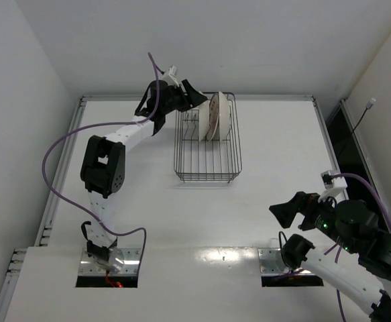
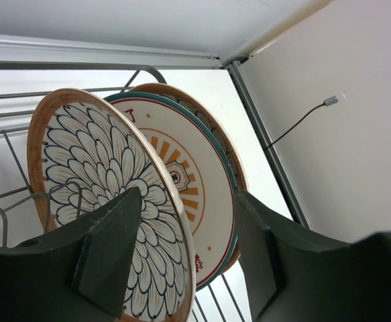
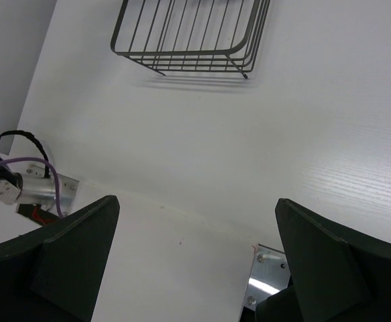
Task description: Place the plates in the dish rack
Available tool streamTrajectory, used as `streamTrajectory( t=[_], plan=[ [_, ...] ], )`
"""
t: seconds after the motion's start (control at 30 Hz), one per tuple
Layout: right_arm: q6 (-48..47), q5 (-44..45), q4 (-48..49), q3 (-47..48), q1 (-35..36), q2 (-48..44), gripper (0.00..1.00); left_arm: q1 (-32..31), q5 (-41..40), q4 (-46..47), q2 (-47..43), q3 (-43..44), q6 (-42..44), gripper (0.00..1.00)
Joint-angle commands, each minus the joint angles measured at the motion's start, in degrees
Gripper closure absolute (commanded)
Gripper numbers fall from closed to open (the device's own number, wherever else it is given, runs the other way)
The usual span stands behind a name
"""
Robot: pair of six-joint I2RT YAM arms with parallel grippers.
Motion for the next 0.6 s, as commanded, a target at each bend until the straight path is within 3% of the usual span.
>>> streamTrajectory(
  t=[0.0,0.2,0.37,0.57],
  plan=[
    [0.9,-0.7,0.6,1.5,0.3,-0.3,0.00,-0.7,1.6,-0.8,-5.7,2.8,3.0,0.46],
    [0.9,-0.7,0.1,3.5,0.3,0.3,0.00,0.4,1.6,-3.8,-10.2,-3.5,6.5,0.44],
    [0.9,-0.7,-1.0,4.6,0.3,0.3,0.00,2.0,-1.1,-7.6,-19.4,-11.9,12.4,0.44],
    [0.2,-0.7,-1.0,5.2,0.3,0.8,0.00,0.7,-11.9,-16.8,-33.1,-21.6,21.4,0.44]
  ],
)
